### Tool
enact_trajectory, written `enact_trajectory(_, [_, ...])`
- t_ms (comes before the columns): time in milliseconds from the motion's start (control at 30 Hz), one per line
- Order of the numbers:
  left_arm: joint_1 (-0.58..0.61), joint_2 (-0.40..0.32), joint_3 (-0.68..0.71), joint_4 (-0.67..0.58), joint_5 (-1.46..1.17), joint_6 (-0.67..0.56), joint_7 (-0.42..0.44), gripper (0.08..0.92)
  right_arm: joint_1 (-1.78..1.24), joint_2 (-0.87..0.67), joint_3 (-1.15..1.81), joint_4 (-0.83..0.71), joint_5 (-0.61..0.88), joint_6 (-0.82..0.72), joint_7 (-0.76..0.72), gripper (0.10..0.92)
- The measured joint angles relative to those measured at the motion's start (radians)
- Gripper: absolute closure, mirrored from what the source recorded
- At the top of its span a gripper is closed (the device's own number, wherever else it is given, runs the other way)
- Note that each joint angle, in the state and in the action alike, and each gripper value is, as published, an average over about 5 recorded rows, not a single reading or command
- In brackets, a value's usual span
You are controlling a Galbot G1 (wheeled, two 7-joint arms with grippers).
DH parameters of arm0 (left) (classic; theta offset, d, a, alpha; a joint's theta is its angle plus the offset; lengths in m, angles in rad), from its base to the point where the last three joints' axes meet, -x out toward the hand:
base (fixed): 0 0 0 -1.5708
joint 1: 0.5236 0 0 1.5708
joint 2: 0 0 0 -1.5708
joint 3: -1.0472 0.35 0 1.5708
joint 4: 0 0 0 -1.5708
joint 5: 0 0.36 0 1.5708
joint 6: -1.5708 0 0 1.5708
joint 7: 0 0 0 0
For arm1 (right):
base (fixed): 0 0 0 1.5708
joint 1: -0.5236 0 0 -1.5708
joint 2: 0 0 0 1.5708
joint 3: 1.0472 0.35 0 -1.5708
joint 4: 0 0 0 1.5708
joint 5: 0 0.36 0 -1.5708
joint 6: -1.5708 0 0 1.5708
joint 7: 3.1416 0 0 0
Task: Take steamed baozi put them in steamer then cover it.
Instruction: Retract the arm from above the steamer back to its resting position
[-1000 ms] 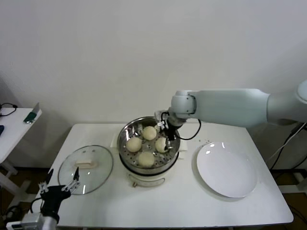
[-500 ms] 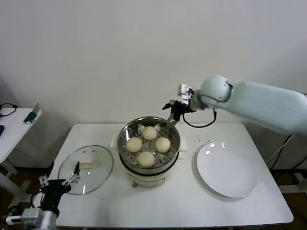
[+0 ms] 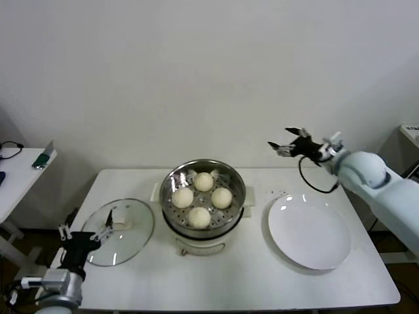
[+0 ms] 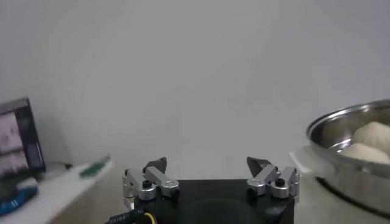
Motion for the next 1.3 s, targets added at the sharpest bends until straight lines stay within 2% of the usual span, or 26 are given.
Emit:
enact_trajectory(300, [-0.011, 0.032, -0.019, 0.045, 0.248, -0.068, -0.025, 0.177, -0.579, 0.077, 0.540, 0.051, -0.084, 0.210, 0.013, 0.203])
enact_trajectory(567, [-0.002, 0.085, -0.011, 0.078, 0.458, -0.101, -0.101, 0.177, -0.945, 0.235, 0.743, 0.085, -0.172, 0.376, 0.035, 0.203])
enact_trajectory(967, [-0.017, 0.136, 0.042, 0.251, 0.923, -0.163, -0.289, 0.177, -1.121, 0.430, 0.797, 0.129, -0.274, 0.485, 0.061, 0.203])
enact_trajectory(1300, [-0.057, 0.135, 0.077, 0.447, 1.156, -0.206, -0.368, 0.177, -1.175, 0.502, 0.808, 0.131, -0.304, 0.527, 0.069, 0.203])
